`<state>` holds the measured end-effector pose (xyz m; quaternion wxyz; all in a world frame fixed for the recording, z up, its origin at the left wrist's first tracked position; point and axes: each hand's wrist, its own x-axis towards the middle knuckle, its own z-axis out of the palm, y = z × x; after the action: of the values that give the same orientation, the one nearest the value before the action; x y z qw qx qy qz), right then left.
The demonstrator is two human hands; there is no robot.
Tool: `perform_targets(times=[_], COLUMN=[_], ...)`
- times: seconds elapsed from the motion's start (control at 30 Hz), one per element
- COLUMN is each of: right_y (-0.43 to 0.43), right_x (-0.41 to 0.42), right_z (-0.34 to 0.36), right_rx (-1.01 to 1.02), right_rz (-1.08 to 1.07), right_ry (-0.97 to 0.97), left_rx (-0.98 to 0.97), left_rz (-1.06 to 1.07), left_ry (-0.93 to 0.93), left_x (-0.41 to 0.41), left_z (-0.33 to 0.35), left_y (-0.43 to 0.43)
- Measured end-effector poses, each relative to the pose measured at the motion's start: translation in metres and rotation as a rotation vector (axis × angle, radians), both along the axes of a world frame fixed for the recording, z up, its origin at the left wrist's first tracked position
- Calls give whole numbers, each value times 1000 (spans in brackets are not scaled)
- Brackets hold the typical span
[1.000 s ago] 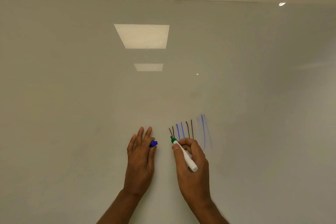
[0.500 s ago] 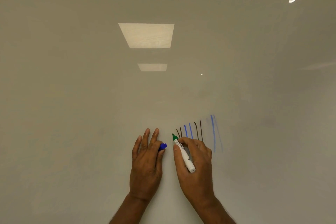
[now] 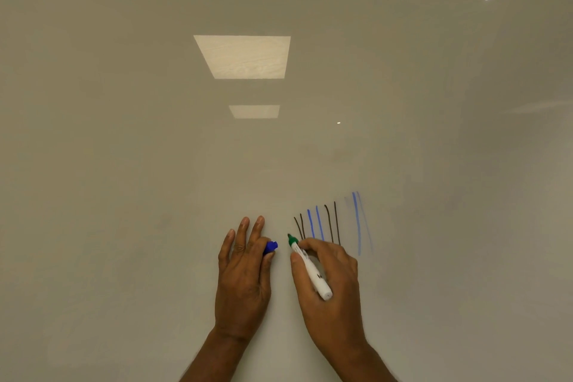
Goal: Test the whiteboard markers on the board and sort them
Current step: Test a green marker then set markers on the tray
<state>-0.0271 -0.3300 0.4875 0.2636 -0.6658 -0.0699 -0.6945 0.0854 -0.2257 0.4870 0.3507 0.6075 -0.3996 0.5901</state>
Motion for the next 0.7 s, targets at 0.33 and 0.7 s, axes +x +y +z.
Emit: perform_targets(times=[0.33,0.7], right_y=[-1,13], right_x=[5,-58], right_z=[-13,-45], right_rx=[-83,240], right_rz=[-59,329], right_ry=[-9,314], left_rx=[4,-129], left_rz=[14,-261], left_ry=[0,358], left_x=[2,-39], left_z=[-1,-6], left_y=[-1,8])
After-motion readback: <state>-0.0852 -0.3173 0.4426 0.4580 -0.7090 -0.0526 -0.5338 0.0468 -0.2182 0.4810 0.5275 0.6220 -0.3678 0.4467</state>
